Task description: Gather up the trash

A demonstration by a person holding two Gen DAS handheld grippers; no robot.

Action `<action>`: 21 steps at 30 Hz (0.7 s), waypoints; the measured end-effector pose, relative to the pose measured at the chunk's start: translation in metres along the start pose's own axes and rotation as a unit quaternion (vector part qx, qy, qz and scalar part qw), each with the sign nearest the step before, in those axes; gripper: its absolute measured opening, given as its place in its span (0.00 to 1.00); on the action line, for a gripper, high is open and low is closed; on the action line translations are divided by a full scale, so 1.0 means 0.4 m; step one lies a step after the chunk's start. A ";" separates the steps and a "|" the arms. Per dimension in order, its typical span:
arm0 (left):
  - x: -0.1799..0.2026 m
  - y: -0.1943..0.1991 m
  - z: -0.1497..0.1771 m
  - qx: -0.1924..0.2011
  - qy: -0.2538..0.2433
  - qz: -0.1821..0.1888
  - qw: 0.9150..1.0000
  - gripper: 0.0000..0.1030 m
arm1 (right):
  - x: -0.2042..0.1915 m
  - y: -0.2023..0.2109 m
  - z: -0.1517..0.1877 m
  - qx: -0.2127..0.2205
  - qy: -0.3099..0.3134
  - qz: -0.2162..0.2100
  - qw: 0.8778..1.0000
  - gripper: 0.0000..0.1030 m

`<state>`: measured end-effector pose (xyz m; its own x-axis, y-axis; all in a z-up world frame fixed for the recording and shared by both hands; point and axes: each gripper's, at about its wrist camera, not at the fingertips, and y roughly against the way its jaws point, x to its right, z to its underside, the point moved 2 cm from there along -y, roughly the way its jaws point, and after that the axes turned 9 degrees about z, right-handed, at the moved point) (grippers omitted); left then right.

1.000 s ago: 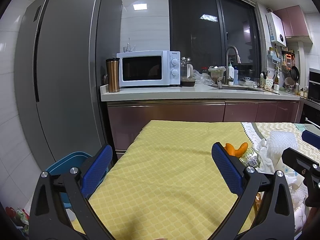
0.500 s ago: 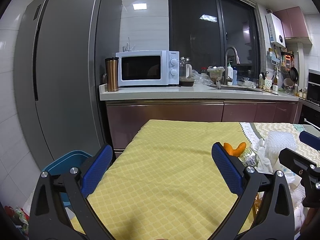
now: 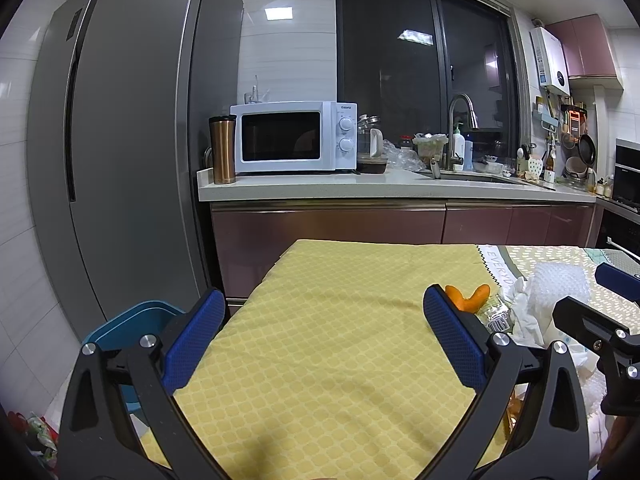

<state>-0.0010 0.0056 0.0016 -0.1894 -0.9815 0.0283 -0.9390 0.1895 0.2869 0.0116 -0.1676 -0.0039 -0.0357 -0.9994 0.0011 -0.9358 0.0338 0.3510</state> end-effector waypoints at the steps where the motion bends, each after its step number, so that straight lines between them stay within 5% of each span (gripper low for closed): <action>1: 0.000 0.000 0.000 0.000 0.000 0.000 1.000 0.95 | 0.000 0.000 0.000 0.000 0.000 0.000 1.000 0.93; 21: 0.012 0.003 0.006 -0.004 0.000 0.009 1.000 0.95 | -0.002 -0.002 0.000 -0.002 -0.001 -0.003 1.000 0.93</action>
<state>-0.0039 0.0014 -0.0004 -0.2067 -0.9779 0.0329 -0.9329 0.2071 0.2947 0.0125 -0.1668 -0.0043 -0.0302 -0.9995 -0.0040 -0.9346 0.0268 0.3547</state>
